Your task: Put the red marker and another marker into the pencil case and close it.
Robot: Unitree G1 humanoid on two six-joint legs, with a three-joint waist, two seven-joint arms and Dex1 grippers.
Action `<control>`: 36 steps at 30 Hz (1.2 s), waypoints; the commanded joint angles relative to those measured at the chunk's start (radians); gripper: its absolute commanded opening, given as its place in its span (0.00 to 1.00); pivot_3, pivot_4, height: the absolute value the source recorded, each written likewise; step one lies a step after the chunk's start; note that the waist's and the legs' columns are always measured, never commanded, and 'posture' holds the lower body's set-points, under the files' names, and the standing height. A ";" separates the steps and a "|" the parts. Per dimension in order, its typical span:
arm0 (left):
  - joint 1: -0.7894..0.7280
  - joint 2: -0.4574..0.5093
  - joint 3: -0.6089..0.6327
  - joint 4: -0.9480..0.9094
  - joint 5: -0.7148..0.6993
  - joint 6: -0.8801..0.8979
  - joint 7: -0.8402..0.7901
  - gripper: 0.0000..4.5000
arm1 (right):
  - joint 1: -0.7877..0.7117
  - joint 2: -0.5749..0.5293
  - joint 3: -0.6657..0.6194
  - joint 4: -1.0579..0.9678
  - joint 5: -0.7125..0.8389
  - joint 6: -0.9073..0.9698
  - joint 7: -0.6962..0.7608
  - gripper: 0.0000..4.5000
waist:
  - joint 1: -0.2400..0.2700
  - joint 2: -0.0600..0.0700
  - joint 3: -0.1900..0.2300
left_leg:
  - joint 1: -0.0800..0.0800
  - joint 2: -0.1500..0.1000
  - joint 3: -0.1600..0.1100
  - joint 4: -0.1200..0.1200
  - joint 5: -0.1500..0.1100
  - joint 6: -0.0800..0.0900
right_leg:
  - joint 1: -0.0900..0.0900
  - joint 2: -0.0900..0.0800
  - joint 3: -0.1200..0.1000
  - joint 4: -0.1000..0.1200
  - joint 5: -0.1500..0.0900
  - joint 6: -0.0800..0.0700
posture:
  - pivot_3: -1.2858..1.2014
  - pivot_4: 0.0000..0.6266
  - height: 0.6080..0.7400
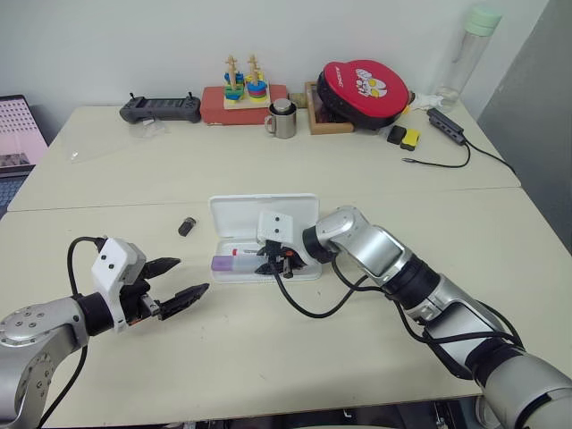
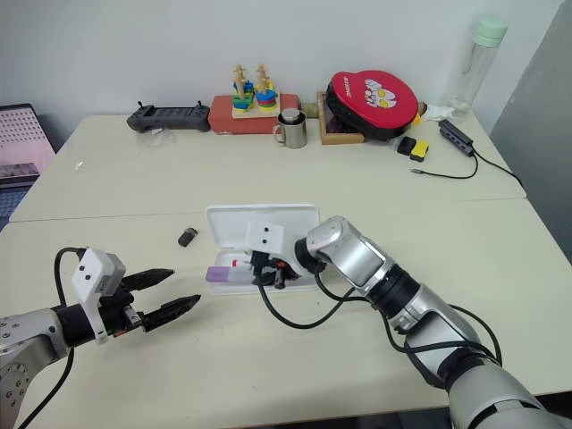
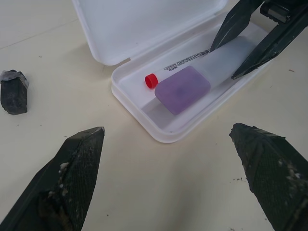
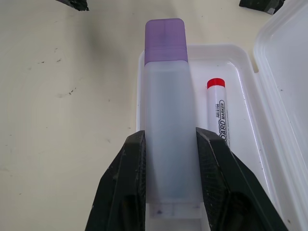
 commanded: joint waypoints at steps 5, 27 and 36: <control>-0.054 -0.013 0.017 0.011 -0.005 -0.022 0.032 1.00 | -0.019 0.023 -0.037 0.010 -0.025 -0.033 0.010 0.51 | 0.000 0.000 0.000 | 0.000 0.000 0.000 0.000 0.000 0.000 | 0.000 0.000 0.000 0.000 0.000 0.000 | 0.52 0.24 1.00; -0.459 -0.062 -0.225 0.577 0.267 -0.163 0.178 1.00 | -0.065 0.074 -0.392 -0.256 0.180 0.073 -0.135 0.99 | -0.001 -0.002 -0.001 | 0.000 -0.002 -0.001 0.001 0.000 0.000 | 0.000 0.000 -0.003 0.001 0.000 0.000 | 0.52 0.24 1.00; -0.649 -0.105 -0.315 0.853 0.350 -0.249 0.138 1.00 | -0.036 0.042 -0.392 -0.327 0.193 0.123 -0.180 0.99 | -0.018 -0.002 -0.001 | 0.000 -0.002 -0.001 0.002 0.000 0.000 | -0.001 -0.001 -0.003 0.003 0.000 0.000 | 0.52 0.24 1.00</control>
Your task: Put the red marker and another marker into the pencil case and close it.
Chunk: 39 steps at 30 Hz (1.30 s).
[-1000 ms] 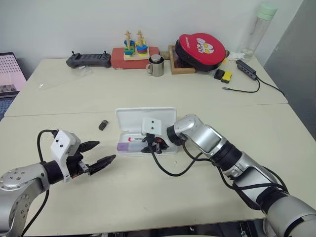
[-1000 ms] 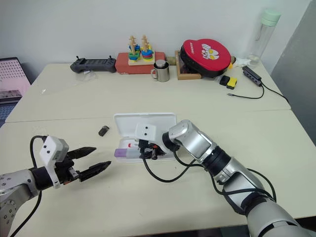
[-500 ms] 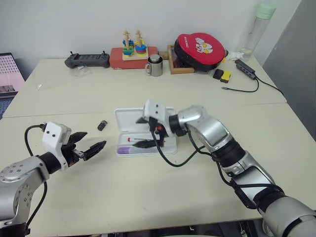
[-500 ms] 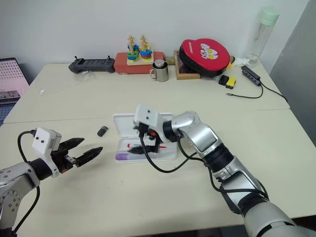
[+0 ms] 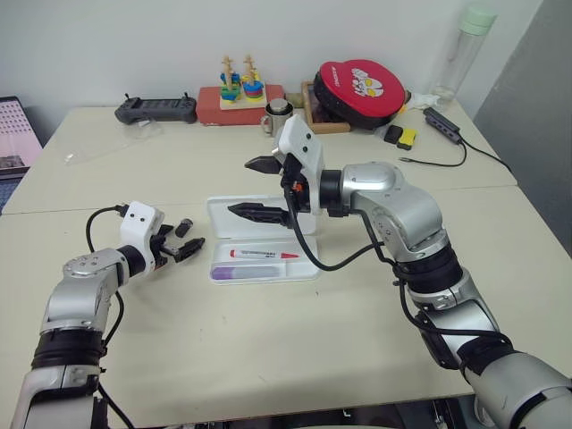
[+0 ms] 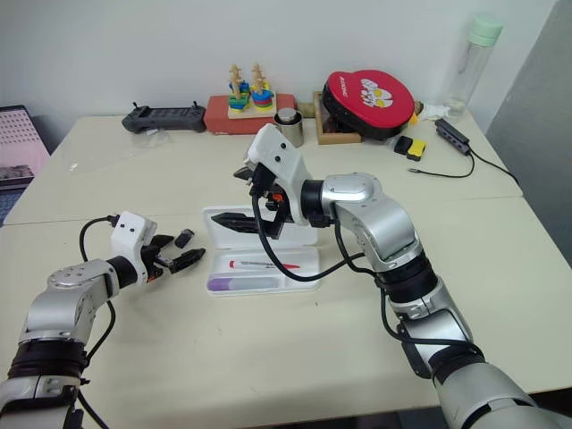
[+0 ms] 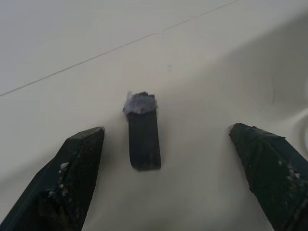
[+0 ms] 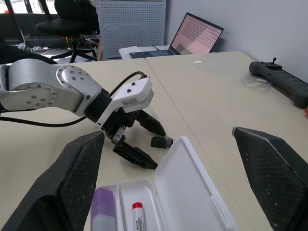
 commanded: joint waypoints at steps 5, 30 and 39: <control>-0.036 -0.012 -0.014 0.091 0.045 0.003 0.017 0.80 | 0.003 -0.015 -0.016 -0.068 0.028 0.013 -0.015 1.00 | 0.000 0.000 0.000 | 0.000 0.000 0.000 0.001 0.000 0.000 | 0.000 0.000 0.000 0.000 0.000 0.000 | 0.52 0.24 1.00; -0.066 -0.039 0.205 -0.144 -0.132 0.071 0.084 0.10 | 0.012 -0.084 -0.095 -0.092 0.127 0.010 0.036 1.00 | -0.011 0.000 -0.001 | 0.001 0.001 0.001 0.001 0.000 0.000 | 0.000 0.000 0.001 0.002 0.000 0.000 | 0.52 0.24 1.00; -0.068 0.031 -0.015 -0.663 -0.405 0.331 -0.232 0.10 | 0.214 -0.338 -0.149 -0.288 0.248 0.081 0.152 1.00 | 0.011 -0.002 0.000 | -0.003 -0.005 -0.006 0.001 0.000 0.001 | 0.002 -0.005 0.001 -0.004 0.001 0.001 | 0.52 0.24 1.00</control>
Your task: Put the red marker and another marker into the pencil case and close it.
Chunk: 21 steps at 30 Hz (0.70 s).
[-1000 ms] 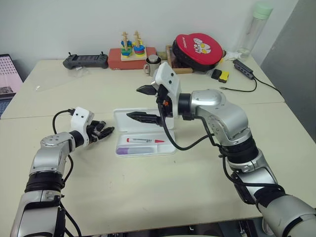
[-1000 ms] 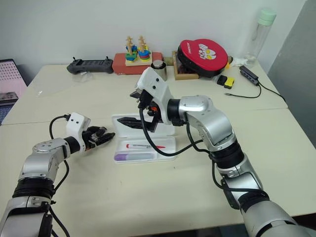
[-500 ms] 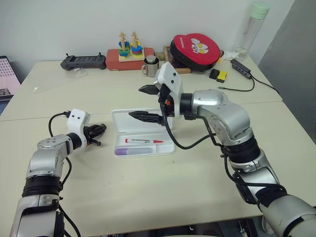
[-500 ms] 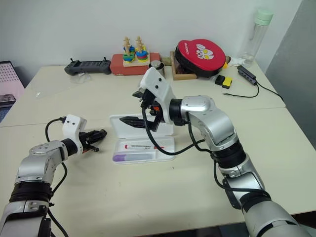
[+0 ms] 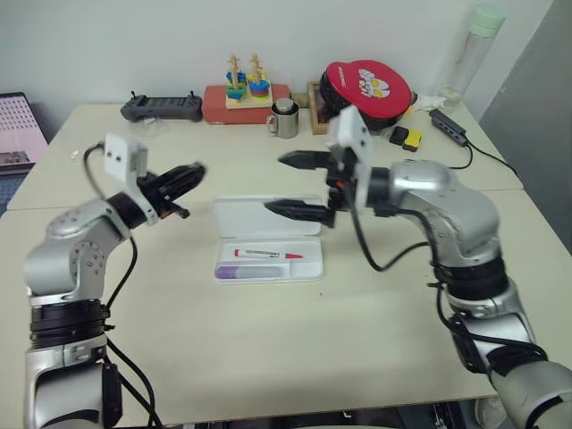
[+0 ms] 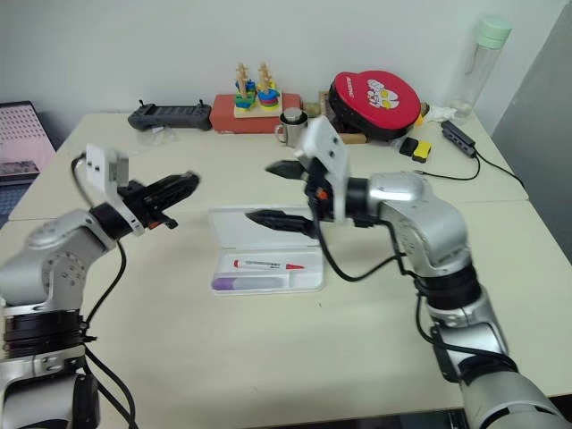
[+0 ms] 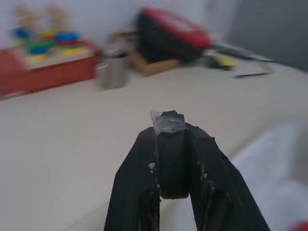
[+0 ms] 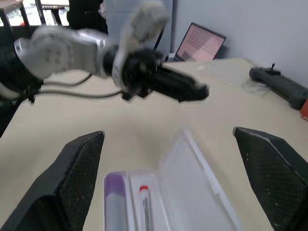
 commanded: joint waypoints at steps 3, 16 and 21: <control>0.003 0.041 -0.238 -0.134 0.030 0.022 -0.147 0.10 | 0.107 -0.134 -0.039 -0.163 0.069 0.059 0.041 1.00 | -0.007 0.001 0.001 | 0.001 0.002 0.002 -0.001 0.000 0.000 | -0.001 0.002 0.001 0.001 0.000 0.000 | 0.52 0.24 1.00; -0.067 -0.081 -0.532 0.120 0.294 -0.205 -0.265 0.10 | 0.210 -0.208 0.023 -0.267 0.032 0.109 -0.051 1.00 | 0.014 0.001 0.001 | 0.002 0.004 0.008 0.001 0.000 0.000 | -0.001 0.004 0.001 0.001 0.001 0.000 | 0.52 0.24 1.00; -0.068 -0.094 -0.533 0.134 0.318 -0.208 -0.275 0.10 | 0.219 -0.199 0.025 -0.280 0.043 0.120 -0.077 1.00 | 0.014 0.001 0.001 | 0.002 0.005 0.008 0.001 0.000 0.000 | -0.001 0.004 0.002 0.001 0.002 0.000 | 0.52 0.24 1.00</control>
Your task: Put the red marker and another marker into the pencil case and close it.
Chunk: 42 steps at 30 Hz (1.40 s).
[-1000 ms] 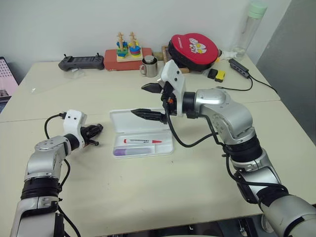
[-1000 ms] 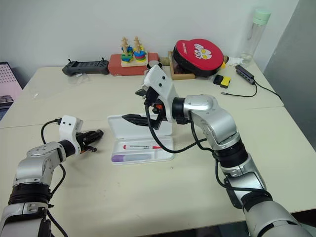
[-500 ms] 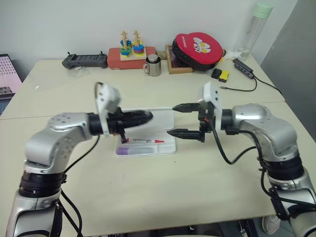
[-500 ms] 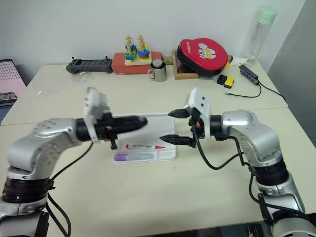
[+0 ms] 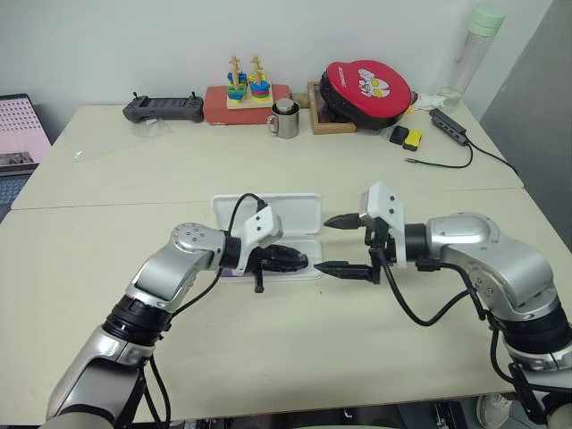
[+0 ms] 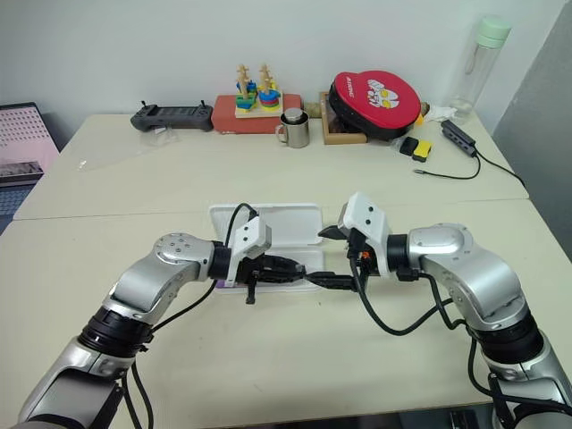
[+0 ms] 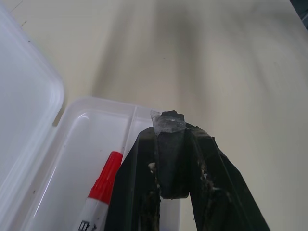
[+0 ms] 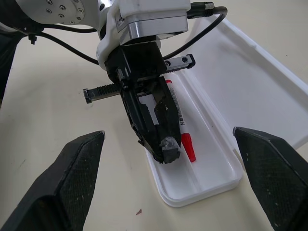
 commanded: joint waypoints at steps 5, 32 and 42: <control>-0.016 -0.013 0.002 -0.006 0.033 -0.019 -0.015 0.10 | 0.000 0.009 -0.001 -0.042 0.010 -0.006 -0.028 1.00 | 0.000 0.000 0.000 | 0.000 0.000 0.000 0.000 0.000 0.000 | 0.000 0.000 0.000 0.000 0.000 0.000 | 0.52 0.24 1.00; 0.138 0.040 0.412 -0.289 -0.176 0.219 0.177 0.99 | -0.253 0.145 -0.053 0.257 0.002 -0.078 -0.053 1.00 | -0.014 0.000 0.000 | 0.001 0.001 0.002 0.000 0.000 0.000 | -0.001 0.001 0.001 0.000 0.000 0.000 | 0.52 0.24 1.00; 0.348 0.084 0.734 -0.423 -0.301 0.297 0.318 1.00 | -0.603 0.335 0.042 1.005 -0.279 -0.367 -0.131 0.57 | -0.013 0.000 0.000 | 0.000 0.000 -0.001 -0.001 0.000 0.000 | -0.001 0.000 -0.001 0.000 0.000 0.000 | 0.52 0.24 1.00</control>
